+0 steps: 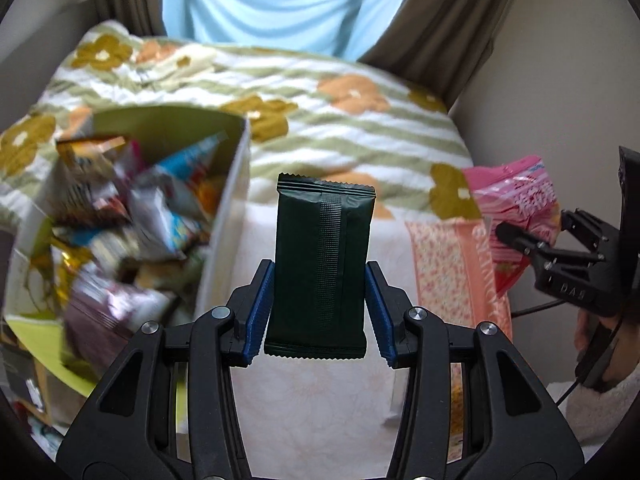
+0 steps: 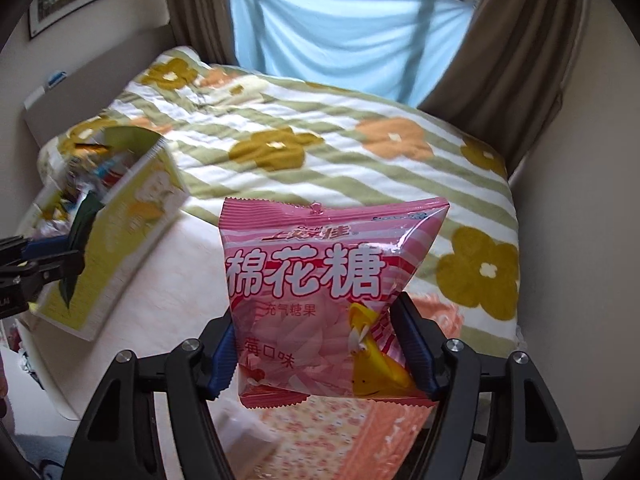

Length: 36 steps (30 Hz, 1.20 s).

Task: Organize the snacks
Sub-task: 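Carry both snacks over the yellow box and open both tools to drop them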

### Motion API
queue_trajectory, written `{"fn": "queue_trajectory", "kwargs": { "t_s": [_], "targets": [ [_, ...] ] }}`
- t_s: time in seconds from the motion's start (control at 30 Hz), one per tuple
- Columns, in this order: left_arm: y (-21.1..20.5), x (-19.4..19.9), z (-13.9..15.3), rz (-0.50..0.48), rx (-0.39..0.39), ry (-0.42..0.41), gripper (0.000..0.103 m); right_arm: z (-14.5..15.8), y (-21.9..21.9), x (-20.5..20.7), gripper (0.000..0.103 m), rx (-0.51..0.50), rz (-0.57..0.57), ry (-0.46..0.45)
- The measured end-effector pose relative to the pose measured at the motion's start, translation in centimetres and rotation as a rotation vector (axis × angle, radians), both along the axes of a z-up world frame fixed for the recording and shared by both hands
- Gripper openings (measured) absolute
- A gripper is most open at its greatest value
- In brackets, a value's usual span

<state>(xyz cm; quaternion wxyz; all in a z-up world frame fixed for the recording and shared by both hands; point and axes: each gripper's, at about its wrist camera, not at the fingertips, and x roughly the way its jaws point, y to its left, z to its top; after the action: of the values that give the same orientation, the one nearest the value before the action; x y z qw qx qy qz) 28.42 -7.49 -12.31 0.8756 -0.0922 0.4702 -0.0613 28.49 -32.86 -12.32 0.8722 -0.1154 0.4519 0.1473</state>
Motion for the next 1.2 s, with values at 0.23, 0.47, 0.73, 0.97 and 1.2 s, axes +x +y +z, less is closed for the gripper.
{"fn": "queue_trajectory", "kwargs": {
  "t_s": [0.23,0.47,0.73,0.97,1.2],
  "targets": [
    [6.5,0.9,5.4,0.027,0.027,-0.094,0.041,3.8,7.0,0.2,0.066,0.113,0.079,-0.042],
    [14.0,2.8,6.7,0.05,0.032,-0.098,0.041,5.7,14.9,1.4,0.066,0.193,0.115,-0.051],
    [20.5,5.9,3.5,-0.021,0.023,-0.02,0.041,5.2,21.7,3.7,0.066,0.267,0.071,-0.016],
    [22.1,7.9,-0.3,-0.136,0.012,0.047,0.041,4.2,25.1,3.7,0.066,0.285,-0.037,0.011],
    [22.5,7.7,-1.1,-0.162,0.039,0.045,0.103,3.1,26.6,3.9,0.066,0.279,-0.109,0.05]
  ]
}}
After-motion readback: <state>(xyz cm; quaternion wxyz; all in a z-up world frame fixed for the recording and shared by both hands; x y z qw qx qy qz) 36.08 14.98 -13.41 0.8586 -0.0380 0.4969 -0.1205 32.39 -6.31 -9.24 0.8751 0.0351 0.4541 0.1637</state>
